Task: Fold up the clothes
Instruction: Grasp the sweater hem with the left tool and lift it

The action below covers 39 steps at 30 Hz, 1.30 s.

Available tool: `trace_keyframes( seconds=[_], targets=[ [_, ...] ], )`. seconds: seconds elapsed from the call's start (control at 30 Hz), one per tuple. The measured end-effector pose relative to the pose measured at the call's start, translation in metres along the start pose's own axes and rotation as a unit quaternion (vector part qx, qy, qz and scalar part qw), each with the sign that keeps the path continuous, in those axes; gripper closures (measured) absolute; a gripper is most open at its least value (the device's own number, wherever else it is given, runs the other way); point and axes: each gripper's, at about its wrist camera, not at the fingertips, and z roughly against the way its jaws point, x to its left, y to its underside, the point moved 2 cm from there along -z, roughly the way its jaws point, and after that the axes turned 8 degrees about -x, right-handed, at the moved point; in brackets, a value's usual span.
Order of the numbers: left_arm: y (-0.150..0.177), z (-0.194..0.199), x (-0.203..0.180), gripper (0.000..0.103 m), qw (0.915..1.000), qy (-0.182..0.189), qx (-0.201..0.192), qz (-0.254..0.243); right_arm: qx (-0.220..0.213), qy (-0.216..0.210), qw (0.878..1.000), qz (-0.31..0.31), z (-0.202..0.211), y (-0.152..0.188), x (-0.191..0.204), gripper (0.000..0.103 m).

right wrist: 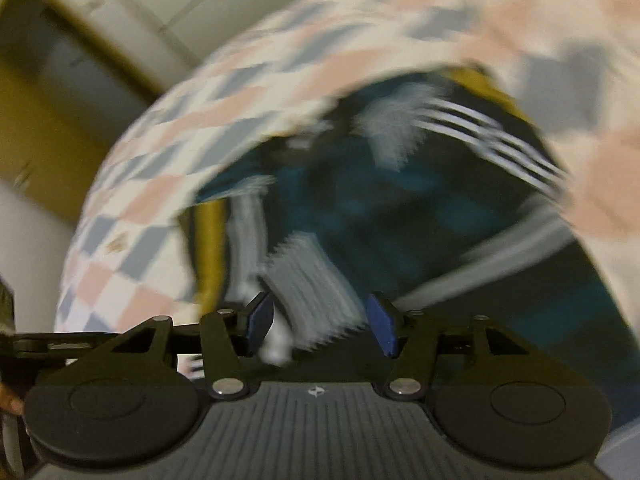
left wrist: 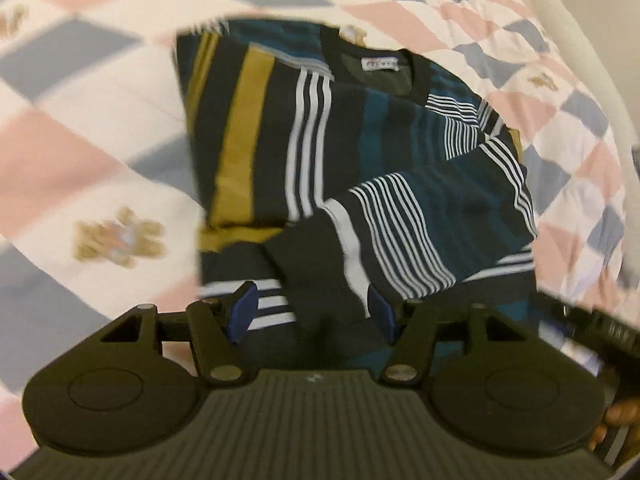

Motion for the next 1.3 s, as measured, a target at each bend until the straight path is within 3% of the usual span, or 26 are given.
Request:
trace_keyframes(
  seconds=[0.1, 0.17, 0.4, 0.47, 0.5, 0.6, 0.67, 0.7, 0.77, 0.87, 0.97, 1.13, 1.23, 1.3],
  targets=[
    [0.011, -0.031, 0.002, 0.057, 0.9991, -0.009, 0.016, 0.037, 0.002, 0.045, 0.996, -0.079, 0.014, 0.005, -0.056, 0.047],
    [0.018, -0.045, 0.005, 0.057, 0.9978, -0.021, 0.016, 0.061, 0.002, 0.059, 0.992, -0.115, 0.018, 0.007, -0.081, 0.047],
    [0.025, -0.070, 0.008, 0.057, 0.9934, -0.030, -0.016, 0.110, 0.010, 0.075, 0.986, -0.145, 0.018, 0.011, -0.122, 0.046],
    [0.019, -0.070, 0.006, 0.093, 0.9933, -0.030, -0.031, 0.108, 0.012, 0.077, 0.986, -0.149, 0.015, 0.011, -0.128, 0.046],
    [0.013, -0.064, 0.003, 0.095, 0.9935, -0.014, -0.042, 0.104, 0.013, 0.077, 0.985, -0.151, 0.013, 0.010, -0.130, 0.046],
    [-0.005, -0.022, -0.014, 0.096, 0.9927, 0.002, -0.114, 0.039, 0.009, 0.077, 0.985, -0.153, 0.008, 0.003, -0.134, 0.046],
    [-0.015, 0.011, -0.020, 0.096, 0.9855, 0.011, -0.169, 0.005, 0.002, 0.077, 0.985, -0.152, 0.006, -0.003, -0.136, 0.046],
    [-0.019, 0.029, -0.017, 0.095, 0.9797, 0.008, -0.200, -0.007, -0.002, 0.077, 0.985, -0.153, 0.006, -0.006, -0.136, 0.046],
    [-0.026, 0.044, -0.003, 0.095, 0.9728, -0.035, -0.228, -0.024, -0.008, 0.078, 0.985, -0.157, 0.006, -0.011, -0.137, 0.046],
    [-0.035, 0.011, 0.021, 0.094, 0.9841, -0.049, -0.168, -0.029, -0.011, 0.074, 0.985, -0.154, 0.003, -0.013, -0.135, 0.044],
    [-0.034, -0.036, 0.022, 0.093, 0.9884, -0.069, -0.117, -0.067, 0.000, 0.081, 0.986, -0.145, -0.008, -0.010, -0.132, 0.044],
    [-0.048, -0.012, 0.016, 0.094, 0.9759, -0.076, -0.194, -0.063, 0.001, 0.074, 0.988, -0.136, -0.019, -0.012, -0.122, 0.044],
    [-0.073, 0.012, 0.015, 0.094, 0.9625, -0.078, -0.248, -0.077, -0.017, 0.072, 0.985, -0.153, -0.018, -0.020, -0.128, 0.044],
    [-0.088, 0.011, 0.018, 0.094, 0.9593, -0.094, -0.250, -0.090, -0.026, 0.074, 0.983, -0.164, -0.017, -0.024, -0.134, 0.044]
  ],
)
